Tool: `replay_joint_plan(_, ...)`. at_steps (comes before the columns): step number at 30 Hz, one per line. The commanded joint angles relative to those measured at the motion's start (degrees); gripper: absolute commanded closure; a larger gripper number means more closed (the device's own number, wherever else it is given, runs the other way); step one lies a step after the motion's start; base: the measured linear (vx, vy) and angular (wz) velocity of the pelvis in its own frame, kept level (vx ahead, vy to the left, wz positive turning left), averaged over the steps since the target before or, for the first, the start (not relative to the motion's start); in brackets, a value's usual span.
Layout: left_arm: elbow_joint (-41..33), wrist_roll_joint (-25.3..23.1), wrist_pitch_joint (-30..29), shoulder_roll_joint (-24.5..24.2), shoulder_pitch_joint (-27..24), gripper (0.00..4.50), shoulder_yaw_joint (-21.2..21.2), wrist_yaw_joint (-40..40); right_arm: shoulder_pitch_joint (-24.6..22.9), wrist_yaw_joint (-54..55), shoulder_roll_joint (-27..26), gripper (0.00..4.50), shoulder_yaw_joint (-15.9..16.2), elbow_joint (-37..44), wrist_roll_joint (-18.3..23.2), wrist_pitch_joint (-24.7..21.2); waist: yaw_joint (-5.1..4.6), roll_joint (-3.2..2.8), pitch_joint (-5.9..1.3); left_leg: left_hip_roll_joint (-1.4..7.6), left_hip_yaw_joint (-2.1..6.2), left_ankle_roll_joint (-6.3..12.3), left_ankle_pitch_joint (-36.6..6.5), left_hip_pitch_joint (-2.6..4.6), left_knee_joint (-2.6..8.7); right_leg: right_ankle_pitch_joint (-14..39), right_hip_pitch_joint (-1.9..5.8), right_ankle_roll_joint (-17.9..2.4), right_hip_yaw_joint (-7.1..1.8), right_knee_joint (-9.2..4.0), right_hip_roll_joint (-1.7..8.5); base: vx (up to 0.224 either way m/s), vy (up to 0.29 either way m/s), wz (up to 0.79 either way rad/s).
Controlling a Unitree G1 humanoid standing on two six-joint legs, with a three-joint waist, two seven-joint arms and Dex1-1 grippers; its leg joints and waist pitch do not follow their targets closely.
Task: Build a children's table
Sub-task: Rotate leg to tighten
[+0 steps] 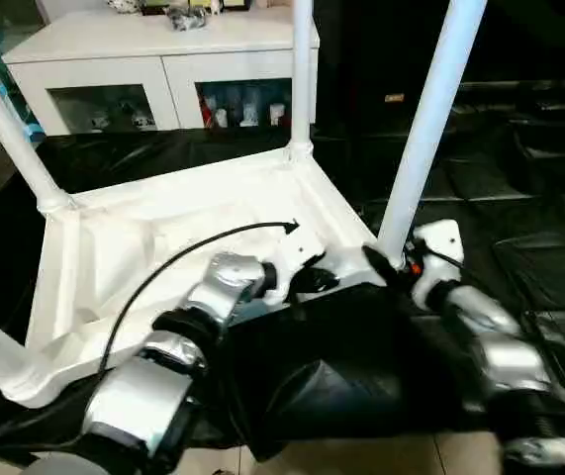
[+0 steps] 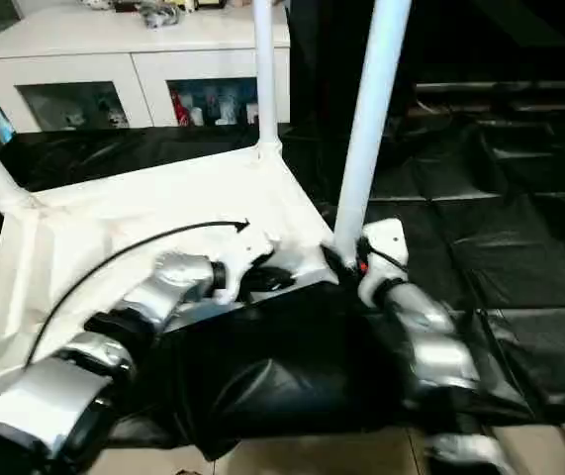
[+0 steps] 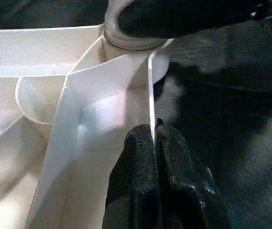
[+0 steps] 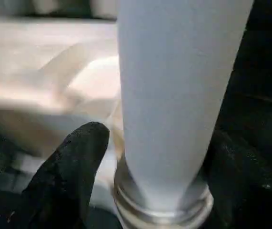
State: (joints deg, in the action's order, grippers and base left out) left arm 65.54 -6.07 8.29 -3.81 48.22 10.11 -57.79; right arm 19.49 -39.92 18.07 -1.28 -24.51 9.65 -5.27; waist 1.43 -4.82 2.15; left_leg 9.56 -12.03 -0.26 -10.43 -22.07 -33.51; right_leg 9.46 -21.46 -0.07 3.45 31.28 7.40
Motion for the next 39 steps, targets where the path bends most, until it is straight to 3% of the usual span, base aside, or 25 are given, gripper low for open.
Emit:
replay_joint_plan(1,-3.21,1.41,2.55,-0.33,0.60,4.50,1.12,-6.72,-1.82,-10.60,0.77,1.32,6.07,1.02,1.23,-1.11,0.57,0.98,-3.05,3.50,1.70,2.38,-21.30,1.06,5.29,15.72,1.28,-11.48,-1.09,-3.21,2.15,0.000,0.000,0.00)
replay_joint_plan(3,-3.50,1.74,3.14,-1.66,0.27,4.50,1.22,-9.98,-2.06,-15.21,3.32,1.32,5.69,1.58,2.28,-1.40,1.10,0.79,-3.34,3.59,1.57,3.60,-17.89,0.90,4.87,12.42,1.34,-12.64,-1.00,-2.68,2.22,0.052,-0.039,-0.01)
replay_joint_plan(4,-3.72,2.25,3.24,-2.32,0.11,4.50,1.17,-12.44,-2.21,-17.82,4.76,1.32,5.75,2.06,2.74,-1.69,1.34,1.04,-3.53,3.57,1.51,4.54,-15.80,0.69,4.40,9.35,1.41,-13.66,-1.01,-2.15,2.18,0.052,-0.039,-0.01)
replay_joint_plan(7,-4.06,3.34,2.65,-3.88,0.11,4.50,0.85,-17.95,-2.40,-23.96,8.57,1.32,6.12,3.07,3.70,-2.37,2.08,0.39,-3.81,3.65,1.33,6.33,-11.84,0.85,3.85,3.55,1.45,-15.79,-0.82,-1.31,2.05,0.000,0.000,0.00)
replay_joint_plan(8,-4.04,3.47,2.56,-4.15,0.19,4.50,0.77,-18.60,-2.42,-24.84,9.22,1.32,6.18,3.19,3.90,-2.45,2.42,0.55,-3.97,3.69,1.30,6.77,-10.41,0.93,3.61,1.47,1.48,-16.38,-0.76,-1.02,1.99,0.000,0.000,0.00)
replay_joint_plan(11,-3.95,3.94,2.28,-5.24,0.51,4.50,0.43,-21.77,-2.46,-28.51,11.62,1.32,6.02,3.40,4.83,-2.82,3.13,0.64,-4.44,3.72,1.34,9.14,-5.54,0.76,2.88,-3.92,1.41,-17.14,-0.72,-0.11,1.94,0.000,0.000,0.00)
replay_joint_plan(13,-3.99,4.11,2.11,-5.55,0.57,4.50,0.38,-22.53,-2.31,-29.18,11.97,1.48,5.85,3.22,5.03,-2.91,3.51,0.59,-4.40,3.72,1.28,10.19,-4.55,0.58,2.64,-4.40,1.05,-17.08,-0.68,0.06,1.86,0.000,0.000,0.00)
replay_joint_plan(15,-4.04,4.26,2.05,-5.67,0.58,4.50,0.30,-22.98,-2.08,-29.72,12.06,1.59,5.71,3.07,5.28,-3.11,3.74,0.69,-4.10,3.76,1.19,9.68,-6.98,0.54,2.86,-0.43,0.94,-16.70,-0.69,-0.29,1.96,0.000,0.000,0.00)
replay_joint_plan(17,-4.05,4.28,2.13,-5.63,0.55,4.50,0.23,-22.90,-1.92,-29.92,11.79,1.75,5.60,3.10,5.66,-3.42,3.72,0.71,-3.73,3.87,1.26,7.33,-11.62,0.62,3.45,6.23,0.92,-15.90,-0.81,-0.90,1.99,0.000,0.000,0.00)
replay_joint_plan(20,-4.28,4.38,1.99,-5.45,0.37,4.50,0.02,-23.21,-2.09,-30.24,11.18,1.83,5.84,3.40,6.32,-3.82,3.65,0.86,-3.51,3.92,1.28,4.83,-14.79,0.80,3.83,10.63,0.79,-14.88,-1.01,-1.35,2.05,0.000,0.000,0.00)
replay_joint_plan(23,-4.49,4.11,2.19,-4.99,0.01,4.50,-0.17,-21.57,-3.27,-30.02,10.04,1.85,6.22,4.27,6.44,-4.30,3.70,0.98,-3.53,3.83,1.27,4.24,-14.89,0.77,3.82,11.41,0.80,-14.45,-1.11,-1.44,2.14,0.000,0.000,0.00)
replay_joint_plan(26,-4.15,3.56,2.44,-4.61,0.10,4.50,-0.34,-18.84,-3.89,-28.68,9.08,1.87,6.09,4.21,6.11,-4.23,3.72,0.96,-3.67,3.81,1.30,4.96,-12.97,0.60,3.69,9.08,0.83,-14.58,-1.05,-1.18,2.07,0.000,0.000,0.00)
replay_joint_plan(28,-2.52,2.05,1.92,-3.37,0.90,4.50,-0.76,-10.47,-3.75,-19.79,5.41,1.89,4.74,1.76,4.07,-3.33,3.54,0.87,-3.50,3.83,1.32,4.30,-13.83,0.64,3.88,10.40,0.61,-14.24,-1.03,-1.30,1.99,0.000,0.000,0.00)
replay_joint_plan(29,-2.43,2.00,1.81,-3.26,0.94,4.50,-0.80,-9.98,-3.70,-19.10,5.15,1.89,4.64,1.52,3.89,-3.27,3.54,0.87,-3.50,3.83,1.32,4.30,-13.83,0.64,3.88,10.40,0.61,-14.24,-1.03,-1.30,1.99,0.000,0.000,0.00)
replay_joint_plan(31,-1.58,1.82,1.02,-1.11,1.65,4.50,-1.56,-3.69,-2.14,-7.72,1.10,1.89,3.40,-2.82,0.83,-3.24,3.15,0.93,-3.31,3.63,1.35,2.43,-16.35,0.86,4.17,14.91,0.44,-13.06,-1.01,-1.87,1.93,0.000,0.000,0.00)
replay_joint_plan(34,-1.08,1.38,0.54,0.23,2.14,4.50,-1.56,-0.22,-1.53,-2.95,-1.31,1.89,2.57,-4.23,0.37,-3.89,2.13,0.97,-3.09,3.41,1.61,0.00,-20.22,1.24,4.56,21.00,0.10,-10.84,-0.99,-2.68,1.97,0.000,0.000,0.00)
replay_joint_plan(39,-0.24,1.11,-0.50,4.01,3.09,4.50,-2.07,7.97,1.27,10.94,-7.66,1.89,0.77,-8.69,-1.88,-4.03,1.11,1.04,-3.03,3.32,1.77,-0.72,-21.99,1.14,4.79,21.80,-0.25,-9.94,-1.13,-2.90,1.87,0.000,0.000,0.00)
